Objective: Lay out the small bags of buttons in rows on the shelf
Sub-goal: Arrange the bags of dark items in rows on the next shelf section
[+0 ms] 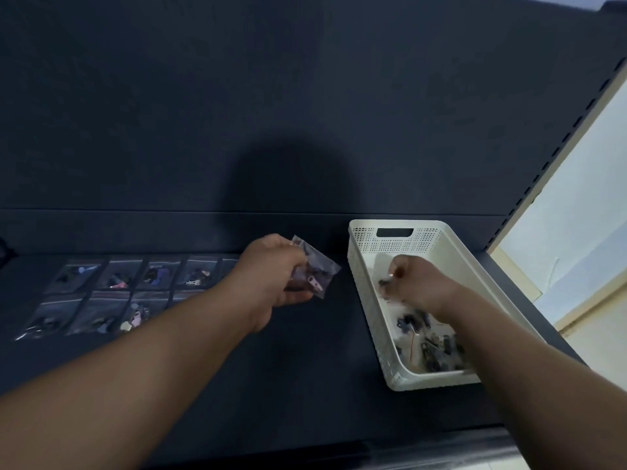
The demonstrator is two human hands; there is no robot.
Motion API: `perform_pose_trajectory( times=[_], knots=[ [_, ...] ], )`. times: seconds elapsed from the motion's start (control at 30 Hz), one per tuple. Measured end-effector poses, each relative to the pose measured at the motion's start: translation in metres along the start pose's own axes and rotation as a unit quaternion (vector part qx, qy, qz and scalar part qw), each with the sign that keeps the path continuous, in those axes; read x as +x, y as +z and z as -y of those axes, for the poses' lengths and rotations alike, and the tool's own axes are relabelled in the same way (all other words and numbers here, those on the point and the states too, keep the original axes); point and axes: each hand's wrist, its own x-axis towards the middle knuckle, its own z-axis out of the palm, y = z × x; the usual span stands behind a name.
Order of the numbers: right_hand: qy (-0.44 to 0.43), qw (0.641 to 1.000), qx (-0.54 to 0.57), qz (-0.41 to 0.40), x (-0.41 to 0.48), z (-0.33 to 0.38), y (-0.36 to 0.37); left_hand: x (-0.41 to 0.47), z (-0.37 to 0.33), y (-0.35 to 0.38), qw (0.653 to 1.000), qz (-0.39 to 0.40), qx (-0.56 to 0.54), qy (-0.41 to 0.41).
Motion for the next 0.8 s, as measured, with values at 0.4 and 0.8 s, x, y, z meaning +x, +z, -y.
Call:
perform_pose_trajectory(
  times=[0.4, 0.8],
  knots=[
    [-0.077, 0.947, 0.295, 0.102, -0.053, 0.096, 0.005, -0.01, 0.005, -0.052, 1.0, -0.009, -0.02, -0.017],
    [-0.034, 0.974, 0.163, 0.156, -0.043, 0.11, 0.111, -0.033, 0.014, -0.148, 0.997, -0.08, -0.015, -0.019]
  ],
)
